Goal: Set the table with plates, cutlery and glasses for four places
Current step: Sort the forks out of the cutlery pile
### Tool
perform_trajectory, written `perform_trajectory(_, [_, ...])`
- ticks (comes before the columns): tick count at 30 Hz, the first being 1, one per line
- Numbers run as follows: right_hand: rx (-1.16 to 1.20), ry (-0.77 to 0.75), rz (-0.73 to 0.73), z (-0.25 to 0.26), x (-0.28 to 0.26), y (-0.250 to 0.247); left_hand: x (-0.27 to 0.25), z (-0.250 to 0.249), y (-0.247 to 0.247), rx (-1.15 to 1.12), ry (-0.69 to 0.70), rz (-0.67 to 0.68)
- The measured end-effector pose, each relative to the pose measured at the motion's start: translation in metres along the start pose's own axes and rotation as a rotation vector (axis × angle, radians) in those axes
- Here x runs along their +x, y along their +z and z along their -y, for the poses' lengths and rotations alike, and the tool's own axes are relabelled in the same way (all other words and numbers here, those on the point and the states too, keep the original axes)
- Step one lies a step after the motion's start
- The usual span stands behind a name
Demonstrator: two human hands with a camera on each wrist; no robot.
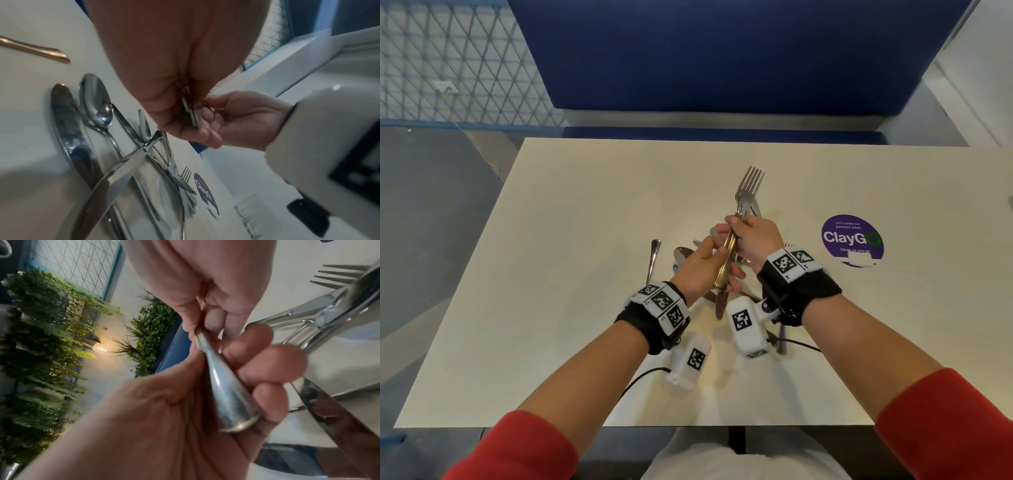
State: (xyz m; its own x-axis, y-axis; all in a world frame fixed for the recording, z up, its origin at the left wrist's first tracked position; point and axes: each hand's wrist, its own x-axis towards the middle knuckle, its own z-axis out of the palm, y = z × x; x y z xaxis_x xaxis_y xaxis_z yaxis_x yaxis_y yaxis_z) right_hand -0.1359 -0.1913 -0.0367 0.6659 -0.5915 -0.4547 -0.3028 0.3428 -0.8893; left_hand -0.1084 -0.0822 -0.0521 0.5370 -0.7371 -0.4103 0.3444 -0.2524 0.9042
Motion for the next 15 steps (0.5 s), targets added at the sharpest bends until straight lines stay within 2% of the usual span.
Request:
perform_trajectory(2, [-0.025, -0.009, 0.014, -0.001, 0.001, 0.000, 0.001, 0.000, 0.003, -0.008, -0.014, -0.017])
perform_trajectory(6, [-0.281, -0.076, 0.035, -0.001, 0.002, -0.003, 0.010, 0.005, 0.004, 0.029, -0.003, -0.025])
perform_trajectory(10, [-0.542, -0.065, 0.030, 0.002, 0.011, -0.014, 0.012, 0.006, 0.004, 0.132, 0.025, 0.014])
perform_trajectory(12, [-0.521, -0.061, 0.010, 0.005, 0.013, -0.020, 0.013, -0.001, 0.007, 0.182, 0.039, 0.040])
perform_trajectory(15, [-0.349, -0.067, -0.110, 0.013, 0.013, -0.037, 0.026, -0.013, 0.012, 0.590, 0.076, 0.044])
